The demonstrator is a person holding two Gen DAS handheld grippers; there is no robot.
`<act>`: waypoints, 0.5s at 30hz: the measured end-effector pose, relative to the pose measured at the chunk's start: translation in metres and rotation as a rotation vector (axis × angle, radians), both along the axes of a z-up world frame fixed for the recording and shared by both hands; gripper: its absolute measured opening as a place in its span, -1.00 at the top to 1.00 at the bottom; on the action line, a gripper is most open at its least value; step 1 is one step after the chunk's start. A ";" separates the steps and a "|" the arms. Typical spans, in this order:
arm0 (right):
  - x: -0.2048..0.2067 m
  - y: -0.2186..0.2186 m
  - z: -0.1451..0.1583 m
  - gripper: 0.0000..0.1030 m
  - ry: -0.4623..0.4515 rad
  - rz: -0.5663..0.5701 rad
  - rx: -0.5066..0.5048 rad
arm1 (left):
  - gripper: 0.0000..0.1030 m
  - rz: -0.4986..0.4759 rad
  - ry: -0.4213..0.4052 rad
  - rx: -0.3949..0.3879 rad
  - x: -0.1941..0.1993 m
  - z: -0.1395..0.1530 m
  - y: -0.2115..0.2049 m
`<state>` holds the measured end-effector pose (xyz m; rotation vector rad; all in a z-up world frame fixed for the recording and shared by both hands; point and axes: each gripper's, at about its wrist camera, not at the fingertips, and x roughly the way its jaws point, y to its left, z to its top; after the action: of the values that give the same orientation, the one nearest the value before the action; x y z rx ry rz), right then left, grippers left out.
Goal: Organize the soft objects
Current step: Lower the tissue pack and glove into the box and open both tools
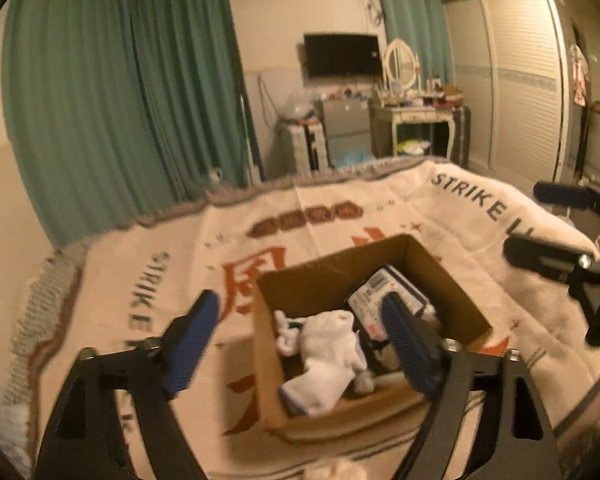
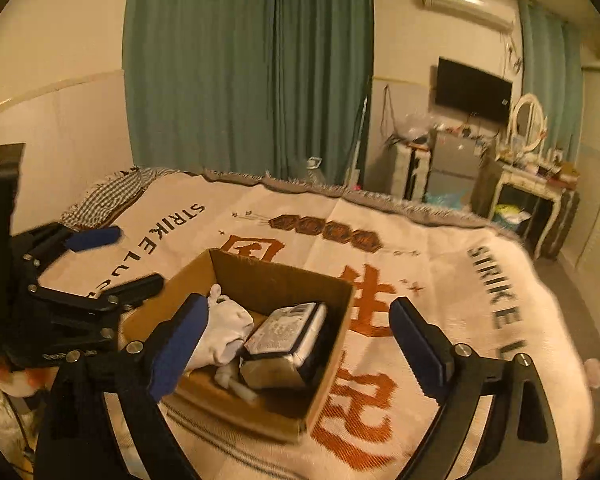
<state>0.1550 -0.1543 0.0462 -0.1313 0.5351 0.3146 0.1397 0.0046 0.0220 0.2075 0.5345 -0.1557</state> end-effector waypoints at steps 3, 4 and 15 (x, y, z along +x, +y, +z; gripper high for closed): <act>-0.036 0.004 0.022 -0.93 -0.056 -0.022 -0.031 | -0.74 0.008 -0.034 0.041 -0.034 0.010 0.010; -0.046 0.005 0.026 -1.00 -0.074 -0.028 -0.034 | -0.74 0.014 -0.035 0.051 -0.044 0.010 0.014; -0.107 0.053 -0.054 -1.00 0.104 0.088 -0.042 | -0.74 0.068 0.105 0.080 -0.112 -0.053 0.038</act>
<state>0.0481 -0.1018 -0.0078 -0.1798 0.6398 0.3974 0.0272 0.0428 -0.0315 0.2602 0.6516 -0.0797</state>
